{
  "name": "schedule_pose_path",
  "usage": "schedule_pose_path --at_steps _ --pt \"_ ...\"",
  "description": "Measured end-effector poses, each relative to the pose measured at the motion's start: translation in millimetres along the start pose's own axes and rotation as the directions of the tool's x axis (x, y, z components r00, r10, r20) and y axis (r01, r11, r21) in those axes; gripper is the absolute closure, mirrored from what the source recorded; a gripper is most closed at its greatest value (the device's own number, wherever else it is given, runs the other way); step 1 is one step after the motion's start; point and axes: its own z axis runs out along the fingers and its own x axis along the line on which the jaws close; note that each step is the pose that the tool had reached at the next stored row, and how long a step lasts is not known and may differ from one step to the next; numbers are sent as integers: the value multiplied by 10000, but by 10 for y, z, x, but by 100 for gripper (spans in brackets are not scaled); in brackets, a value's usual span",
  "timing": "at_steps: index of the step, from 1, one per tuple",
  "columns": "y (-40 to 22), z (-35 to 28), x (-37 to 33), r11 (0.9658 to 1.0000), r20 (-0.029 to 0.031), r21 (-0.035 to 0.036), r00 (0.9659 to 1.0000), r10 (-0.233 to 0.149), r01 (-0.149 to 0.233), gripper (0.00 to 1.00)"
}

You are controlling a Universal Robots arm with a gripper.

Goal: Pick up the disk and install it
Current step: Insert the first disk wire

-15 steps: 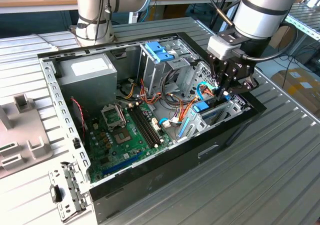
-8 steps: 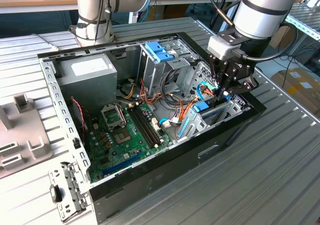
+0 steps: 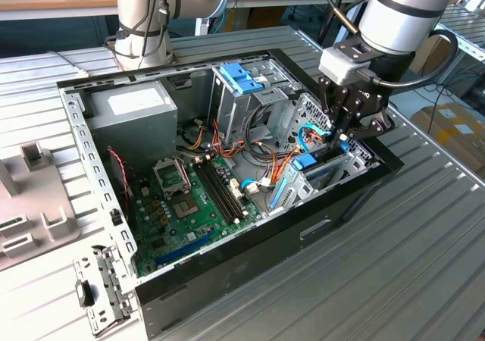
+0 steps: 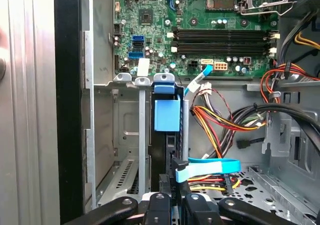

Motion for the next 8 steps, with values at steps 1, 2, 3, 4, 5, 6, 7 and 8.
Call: schedule_pose_path --at_steps 1,2,3,4,5,6,7,8 --pt "0 2 0 10000 20 -3 10000 3 -3 83" --pt "1 5 0 10000 40 -4 10000 4 -4 83" --pt "0 8 0 10000 75 -5 10000 5 -5 83" --pt "0 10 0 10000 113 -4 9999 8 -8 83" --pt "1 14 0 10000 172 -4 9999 12 -12 83" --pt "1 17 0 10000 220 -5 9998 16 -15 83" --pt "1 22 8 10000 297 -7 9996 21 -21 83" --pt "1 25 27 10000 405 -7 9992 28 -28 83"
